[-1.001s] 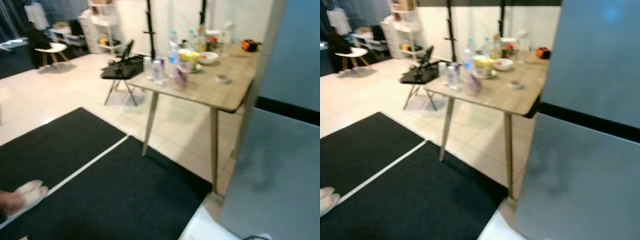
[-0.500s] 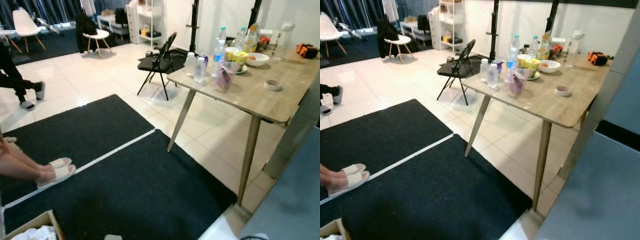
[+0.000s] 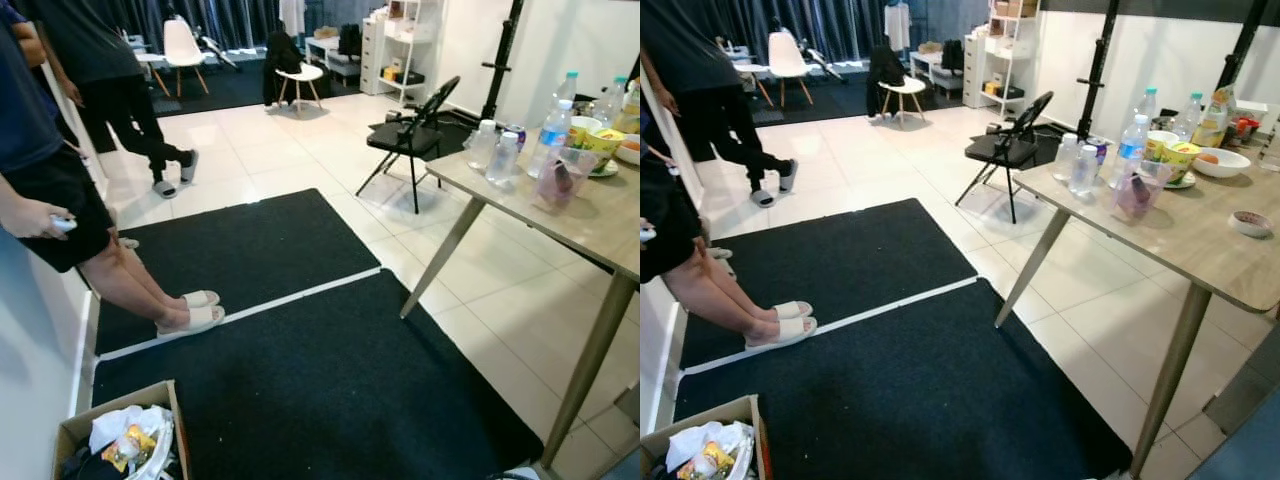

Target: Restocking fridge

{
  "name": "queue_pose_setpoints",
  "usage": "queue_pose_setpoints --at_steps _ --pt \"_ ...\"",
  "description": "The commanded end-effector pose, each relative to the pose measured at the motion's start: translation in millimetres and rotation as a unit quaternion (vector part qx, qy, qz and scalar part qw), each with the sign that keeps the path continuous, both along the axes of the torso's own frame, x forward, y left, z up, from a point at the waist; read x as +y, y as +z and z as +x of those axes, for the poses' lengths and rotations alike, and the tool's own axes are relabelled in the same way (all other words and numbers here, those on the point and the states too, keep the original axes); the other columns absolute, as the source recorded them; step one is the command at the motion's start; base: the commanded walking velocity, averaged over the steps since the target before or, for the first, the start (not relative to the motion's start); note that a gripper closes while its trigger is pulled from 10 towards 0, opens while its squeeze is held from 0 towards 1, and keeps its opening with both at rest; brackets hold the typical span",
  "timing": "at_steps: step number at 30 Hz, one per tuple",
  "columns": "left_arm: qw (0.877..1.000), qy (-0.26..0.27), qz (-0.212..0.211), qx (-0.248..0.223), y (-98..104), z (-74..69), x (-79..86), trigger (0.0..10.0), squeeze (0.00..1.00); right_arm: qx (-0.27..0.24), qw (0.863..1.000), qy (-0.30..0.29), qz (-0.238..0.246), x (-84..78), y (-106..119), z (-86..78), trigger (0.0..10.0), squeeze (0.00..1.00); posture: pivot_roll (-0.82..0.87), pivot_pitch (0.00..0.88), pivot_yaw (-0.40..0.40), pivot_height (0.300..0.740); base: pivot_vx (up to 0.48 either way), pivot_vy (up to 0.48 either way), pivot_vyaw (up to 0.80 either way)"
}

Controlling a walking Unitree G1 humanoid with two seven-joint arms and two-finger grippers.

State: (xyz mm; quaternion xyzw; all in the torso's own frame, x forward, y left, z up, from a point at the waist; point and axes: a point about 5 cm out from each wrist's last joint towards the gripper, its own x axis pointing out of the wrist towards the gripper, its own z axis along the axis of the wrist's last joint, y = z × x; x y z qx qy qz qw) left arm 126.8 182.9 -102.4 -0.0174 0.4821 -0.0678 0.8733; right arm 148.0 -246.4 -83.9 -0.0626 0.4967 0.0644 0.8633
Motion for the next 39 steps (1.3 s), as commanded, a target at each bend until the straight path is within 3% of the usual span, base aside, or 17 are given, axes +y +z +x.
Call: queue_pose_setpoints --at_steps 1,14,39 --pt "1.000 -0.004 -0.001 0.004 -0.6 -1.0 -1.0 10.0 0.00 0.005 1.000 0.011 -0.003 -0.1 -0.5 -1.6 10.0 0.00 -0.07 0.000 0.000 0.740 0.000 0.000 0.00" --pt "1.000 -0.006 -0.006 0.003 -0.6 -0.3 -4.1 10.0 0.00 0.002 1.000 0.008 0.005 0.0 -0.1 -1.1 10.0 0.00 -0.08 0.000 -0.003 0.740 0.000 0.000 0.77" --pt "1.000 0.014 -0.012 0.010 -0.8 0.9 -3.2 10.0 0.00 0.004 1.000 0.003 -0.015 -2.1 -0.5 -1.9 10.0 0.00 -0.08 0.009 0.002 0.740 0.000 0.000 0.00"
